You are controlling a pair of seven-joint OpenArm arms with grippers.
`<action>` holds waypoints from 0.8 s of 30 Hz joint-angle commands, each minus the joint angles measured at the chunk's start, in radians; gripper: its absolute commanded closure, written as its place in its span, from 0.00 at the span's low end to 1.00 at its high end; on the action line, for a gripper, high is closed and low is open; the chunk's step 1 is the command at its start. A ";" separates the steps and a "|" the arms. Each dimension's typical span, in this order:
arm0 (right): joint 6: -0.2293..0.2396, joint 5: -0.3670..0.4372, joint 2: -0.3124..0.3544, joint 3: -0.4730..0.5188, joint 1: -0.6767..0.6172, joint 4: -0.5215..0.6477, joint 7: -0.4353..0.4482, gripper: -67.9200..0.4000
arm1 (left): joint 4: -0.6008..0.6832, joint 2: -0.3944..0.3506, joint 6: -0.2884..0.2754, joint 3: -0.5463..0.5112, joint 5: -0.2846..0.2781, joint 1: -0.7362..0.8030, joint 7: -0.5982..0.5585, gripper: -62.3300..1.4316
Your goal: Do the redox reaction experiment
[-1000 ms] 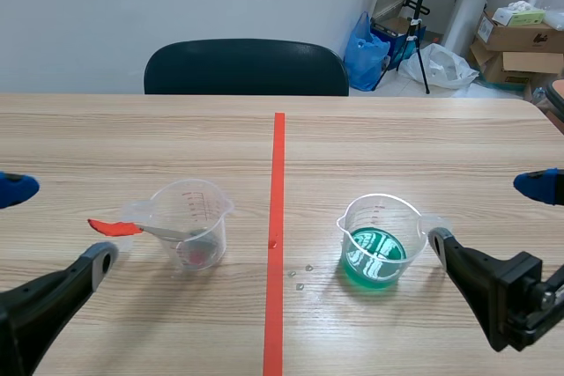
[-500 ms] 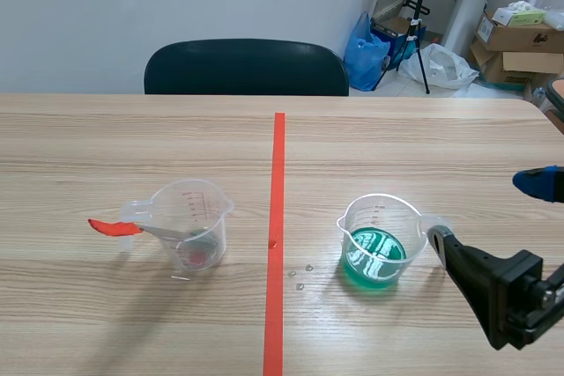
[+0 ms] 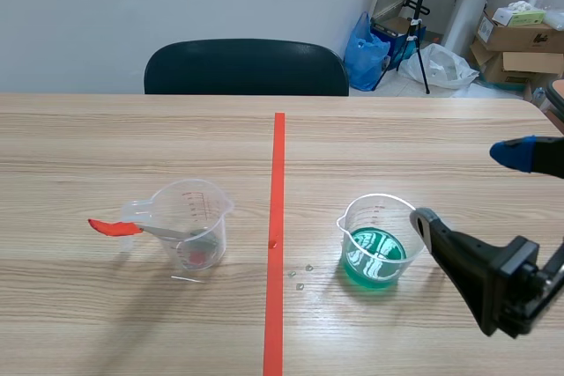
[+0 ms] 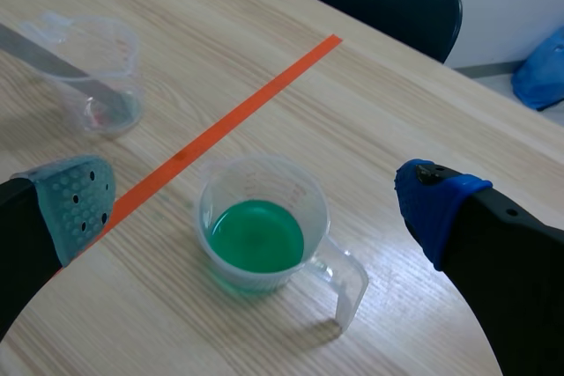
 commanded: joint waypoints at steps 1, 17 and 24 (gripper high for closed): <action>-0.004 -0.019 0.016 -0.022 0.035 0.016 0.015 0.00 | 0.012 0.008 -0.002 -0.002 -0.009 0.001 -0.019 0.00; -0.013 -0.225 0.032 -0.415 0.328 0.014 0.015 0.00 | 0.012 0.032 -0.002 -0.002 0.046 0.001 -0.058 0.00; -0.052 -0.243 0.028 -0.595 0.461 -0.051 0.065 0.00 | 0.012 0.032 -0.002 -0.002 0.046 0.001 -0.058 0.00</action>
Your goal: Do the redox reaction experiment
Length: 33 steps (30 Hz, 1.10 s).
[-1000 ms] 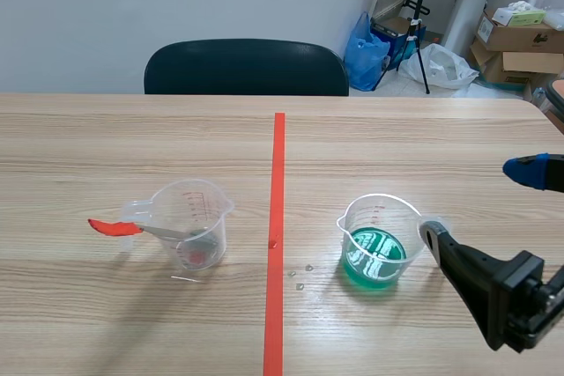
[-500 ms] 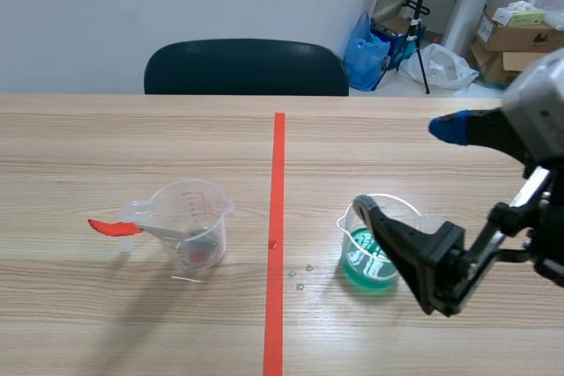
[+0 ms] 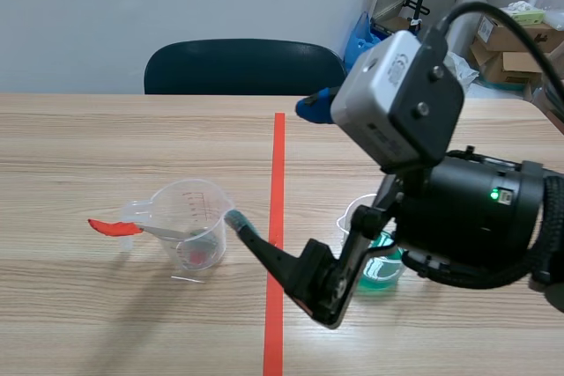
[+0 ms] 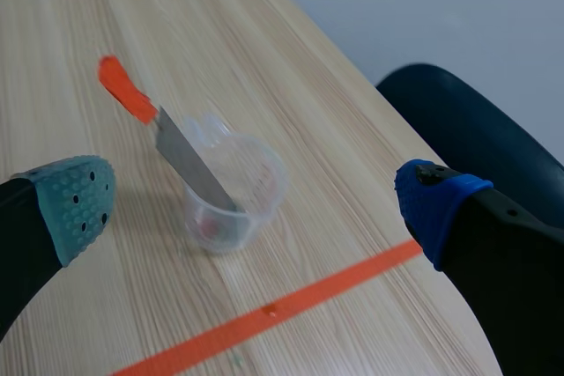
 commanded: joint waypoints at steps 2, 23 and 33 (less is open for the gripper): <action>-0.023 0.010 -0.008 -0.053 0.064 -0.066 0.051 0.00 | 0.012 0.002 0.001 -0.002 -0.011 0.001 -0.014 0.00; -0.112 -0.192 -0.277 -0.420 0.401 -0.578 0.296 0.00 | 0.012 0.002 0.001 -0.002 -0.011 0.001 -0.014 0.00; -0.150 -0.192 -0.338 -0.459 0.453 -0.608 0.280 0.00 | 0.012 0.002 0.001 -0.002 -0.011 0.001 -0.014 0.00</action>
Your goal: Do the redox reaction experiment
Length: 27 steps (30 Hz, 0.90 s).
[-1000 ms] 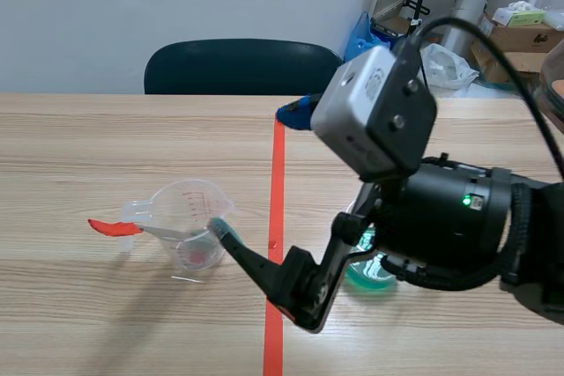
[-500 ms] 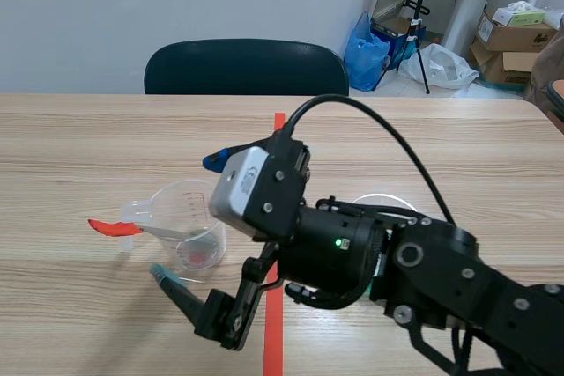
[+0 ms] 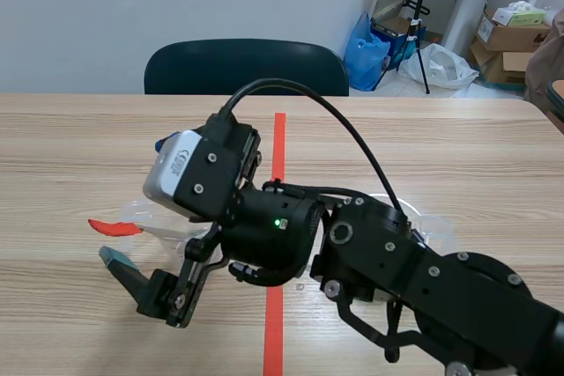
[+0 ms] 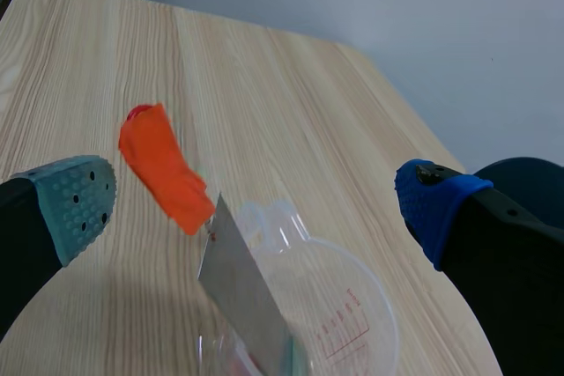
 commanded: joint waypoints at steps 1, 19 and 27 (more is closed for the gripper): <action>-0.001 0.013 -0.013 -0.002 0.014 0.010 0.017 0.00 | 0.012 0.002 0.001 -0.002 -0.011 0.001 -0.014 0.00; -0.061 0.013 -0.047 -0.002 0.014 -0.008 -0.040 0.02 | 0.012 0.002 0.001 -0.002 -0.011 0.001 -0.014 0.00; -0.061 0.013 -0.046 -0.002 0.014 -0.008 -0.047 0.26 | 0.012 0.002 0.001 -0.002 -0.011 0.001 -0.014 0.00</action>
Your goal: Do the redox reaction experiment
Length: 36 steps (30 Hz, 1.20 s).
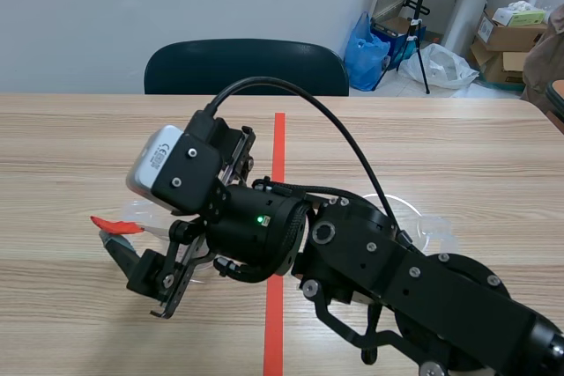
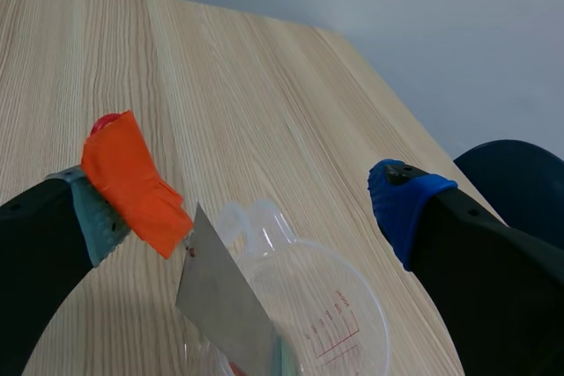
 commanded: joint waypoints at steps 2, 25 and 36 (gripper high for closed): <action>-0.001 0.011 -0.009 0.000 0.014 0.004 0.011 0.34 | 0.012 0.002 0.001 -0.002 -0.011 0.001 -0.014 0.00; 0.000 0.011 0.005 0.011 0.014 0.005 0.042 0.98 | 0.012 0.002 0.001 -0.002 -0.011 0.001 -0.014 0.00; 0.000 0.050 0.005 0.029 0.014 0.005 0.029 0.98 | 0.012 0.002 0.001 -0.002 -0.011 0.001 -0.014 0.00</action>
